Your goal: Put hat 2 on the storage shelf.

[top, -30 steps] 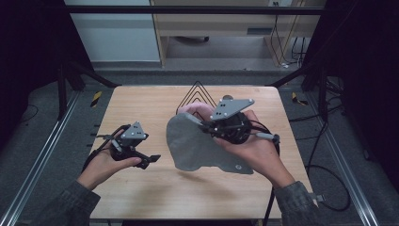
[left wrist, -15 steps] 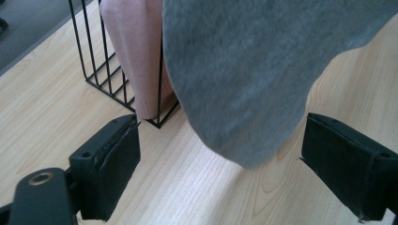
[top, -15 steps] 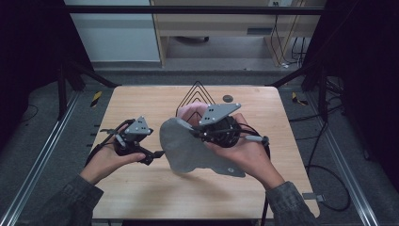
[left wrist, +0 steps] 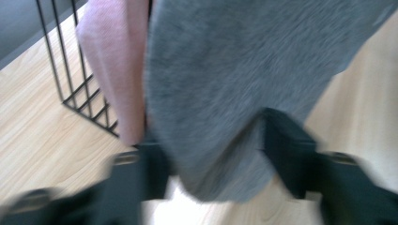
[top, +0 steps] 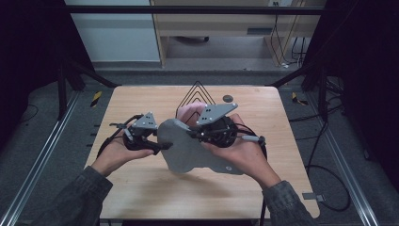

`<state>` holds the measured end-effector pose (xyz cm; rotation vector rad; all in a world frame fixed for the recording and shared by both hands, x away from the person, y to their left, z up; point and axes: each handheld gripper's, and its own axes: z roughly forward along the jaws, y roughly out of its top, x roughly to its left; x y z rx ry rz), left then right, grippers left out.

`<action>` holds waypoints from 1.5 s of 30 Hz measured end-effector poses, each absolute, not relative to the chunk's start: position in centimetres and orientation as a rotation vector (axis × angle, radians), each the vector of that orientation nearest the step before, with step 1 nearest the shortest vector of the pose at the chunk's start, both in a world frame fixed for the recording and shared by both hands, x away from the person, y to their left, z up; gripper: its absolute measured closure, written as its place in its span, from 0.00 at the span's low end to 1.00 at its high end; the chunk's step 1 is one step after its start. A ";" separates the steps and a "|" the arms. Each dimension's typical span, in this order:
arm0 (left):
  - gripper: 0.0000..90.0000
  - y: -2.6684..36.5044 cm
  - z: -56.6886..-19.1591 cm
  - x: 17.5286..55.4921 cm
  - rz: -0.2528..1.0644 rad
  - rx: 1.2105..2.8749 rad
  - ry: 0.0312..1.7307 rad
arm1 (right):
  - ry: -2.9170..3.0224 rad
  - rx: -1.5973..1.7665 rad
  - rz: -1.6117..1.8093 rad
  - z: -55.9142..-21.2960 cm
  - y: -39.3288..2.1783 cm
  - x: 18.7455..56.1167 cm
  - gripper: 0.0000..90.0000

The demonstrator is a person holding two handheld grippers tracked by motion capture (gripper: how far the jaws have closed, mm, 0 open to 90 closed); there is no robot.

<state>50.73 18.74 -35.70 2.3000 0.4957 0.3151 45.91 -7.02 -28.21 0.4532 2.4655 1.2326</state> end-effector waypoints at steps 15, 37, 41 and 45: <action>0.96 16.3 -31.0 49.6 0.382 2.321 0.500 | 2.354 0.672 1.240 -28.1 -11.6 47.6 0.95; 0.97 15.1 -21.8 52.7 0.498 2.225 0.494 | 2.194 0.727 1.391 -21.1 -13.8 51.5 0.95; 0.97 15.0 -20.8 53.1 0.517 2.204 0.500 | 2.165 0.730 1.419 -20.0 -13.9 52.5 0.95; 0.97 14.9 -19.8 53.6 0.538 2.197 0.497 | 2.156 0.733 1.413 -19.3 -13.7 53.4 0.95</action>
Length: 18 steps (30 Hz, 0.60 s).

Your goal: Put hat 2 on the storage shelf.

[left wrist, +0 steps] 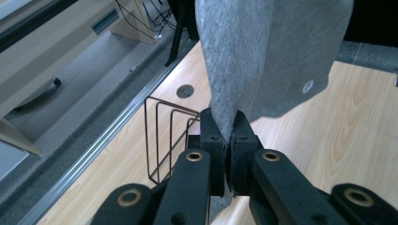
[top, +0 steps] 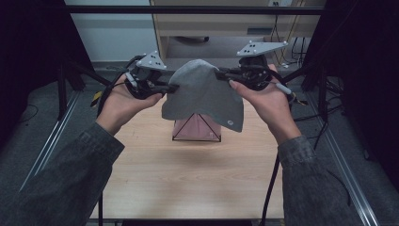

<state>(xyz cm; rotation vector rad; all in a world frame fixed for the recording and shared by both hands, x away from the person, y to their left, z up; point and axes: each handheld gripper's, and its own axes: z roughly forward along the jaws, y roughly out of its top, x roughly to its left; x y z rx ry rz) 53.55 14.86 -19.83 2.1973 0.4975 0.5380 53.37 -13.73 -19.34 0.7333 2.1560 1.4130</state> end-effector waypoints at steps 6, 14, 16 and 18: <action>0.97 15.0 -18.6 54.2 0.560 2.177 0.500 | 2.142 0.728 1.422 -18.4 -13.9 54.4 0.95; 0.97 15.3 -16.7 55.7 0.597 2.140 0.520 | 2.128 0.708 1.440 -16.7 -13.7 56.1 0.95; 0.97 15.3 -16.6 56.1 0.607 2.138 0.521 | 2.127 0.708 1.443 -16.6 -13.6 56.7 0.95; 0.97 15.3 -16.6 56.5 0.621 2.140 0.523 | 2.125 0.712 1.443 -16.6 -13.6 57.3 0.95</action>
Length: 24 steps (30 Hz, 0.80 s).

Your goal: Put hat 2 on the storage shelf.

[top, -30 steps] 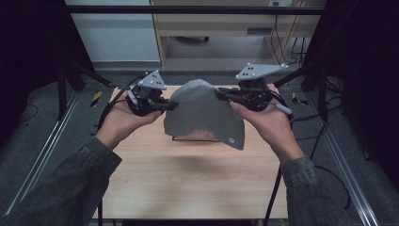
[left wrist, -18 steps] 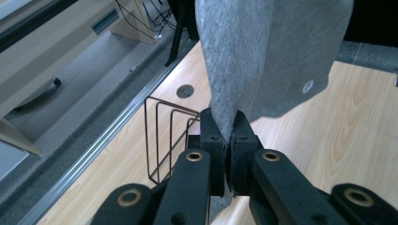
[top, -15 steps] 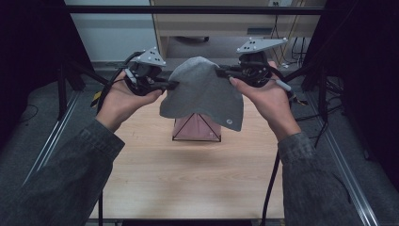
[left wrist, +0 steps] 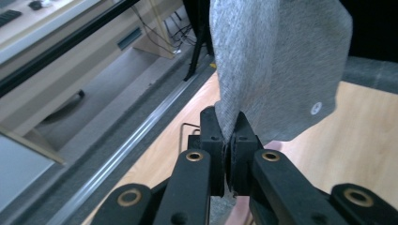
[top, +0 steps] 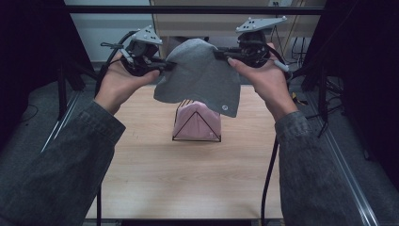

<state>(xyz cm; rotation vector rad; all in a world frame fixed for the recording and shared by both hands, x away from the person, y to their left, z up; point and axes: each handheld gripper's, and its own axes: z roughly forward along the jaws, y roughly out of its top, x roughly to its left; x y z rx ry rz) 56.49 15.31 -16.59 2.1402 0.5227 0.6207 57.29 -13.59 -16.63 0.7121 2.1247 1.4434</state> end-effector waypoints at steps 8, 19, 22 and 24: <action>0.97 15.1 -18.0 59.2 0.629 2.099 0.561 | 2.105 0.730 1.436 -17.5 -13.6 60.4 0.95; 0.97 14.5 -20.7 62.2 0.618 2.116 0.592 | 2.127 0.779 1.379 -20.0 -13.4 63.6 0.95; 0.97 14.2 -21.6 62.6 0.621 2.130 0.590 | 2.132 0.790 1.366 -20.6 -13.6 64.0 0.95; 0.97 14.0 -22.1 62.8 0.624 2.136 0.594 | 2.134 0.800 1.363 -21.0 -13.7 64.1 0.95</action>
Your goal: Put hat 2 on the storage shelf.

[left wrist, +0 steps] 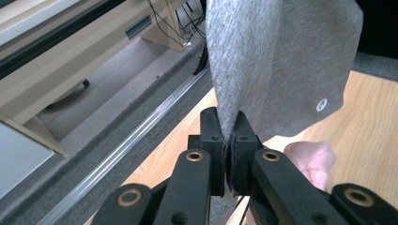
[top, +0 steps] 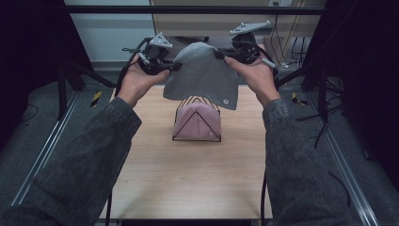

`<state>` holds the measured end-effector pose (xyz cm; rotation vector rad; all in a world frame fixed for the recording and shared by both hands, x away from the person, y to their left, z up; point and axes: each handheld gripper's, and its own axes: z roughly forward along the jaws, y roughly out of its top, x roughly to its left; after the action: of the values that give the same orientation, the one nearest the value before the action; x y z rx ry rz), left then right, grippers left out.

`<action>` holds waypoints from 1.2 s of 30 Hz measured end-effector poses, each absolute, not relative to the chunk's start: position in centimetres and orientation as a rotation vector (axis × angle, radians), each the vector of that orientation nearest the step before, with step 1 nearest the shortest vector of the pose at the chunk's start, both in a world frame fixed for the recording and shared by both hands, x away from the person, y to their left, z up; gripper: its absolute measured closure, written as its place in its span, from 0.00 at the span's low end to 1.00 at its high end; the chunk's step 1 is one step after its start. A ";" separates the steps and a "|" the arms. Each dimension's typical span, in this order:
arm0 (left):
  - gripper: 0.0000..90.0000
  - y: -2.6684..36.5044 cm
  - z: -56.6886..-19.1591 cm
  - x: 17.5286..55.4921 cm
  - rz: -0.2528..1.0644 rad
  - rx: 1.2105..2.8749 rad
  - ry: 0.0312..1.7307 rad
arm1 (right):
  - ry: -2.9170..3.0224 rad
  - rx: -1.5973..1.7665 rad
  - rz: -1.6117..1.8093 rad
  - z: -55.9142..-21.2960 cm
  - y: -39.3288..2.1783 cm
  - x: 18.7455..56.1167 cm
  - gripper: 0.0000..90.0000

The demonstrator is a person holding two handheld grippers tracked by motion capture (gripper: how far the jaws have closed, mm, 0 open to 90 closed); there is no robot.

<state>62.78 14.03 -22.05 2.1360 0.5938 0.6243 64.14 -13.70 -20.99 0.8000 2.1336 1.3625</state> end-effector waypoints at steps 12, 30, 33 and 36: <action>0.97 13.4 -24.0 63.0 0.600 2.164 0.596 | 2.157 0.843 1.339 -23.3 -14.2 64.0 0.95; 0.97 14.1 -26.4 63.6 0.583 2.182 0.625 | 2.201 0.869 1.320 -26.2 -13.3 64.5 0.95; 0.97 14.3 -26.8 63.7 0.573 2.186 0.633 | 2.208 0.878 1.317 -26.6 -13.2 64.6 0.95; 0.97 14.3 -27.3 63.9 0.564 2.196 0.638 | 2.217 0.882 1.310 -27.1 -13.1 64.8 0.95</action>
<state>63.93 14.31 -27.27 2.1962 0.6380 0.5639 64.77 -13.11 -27.08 0.8821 2.2173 1.3096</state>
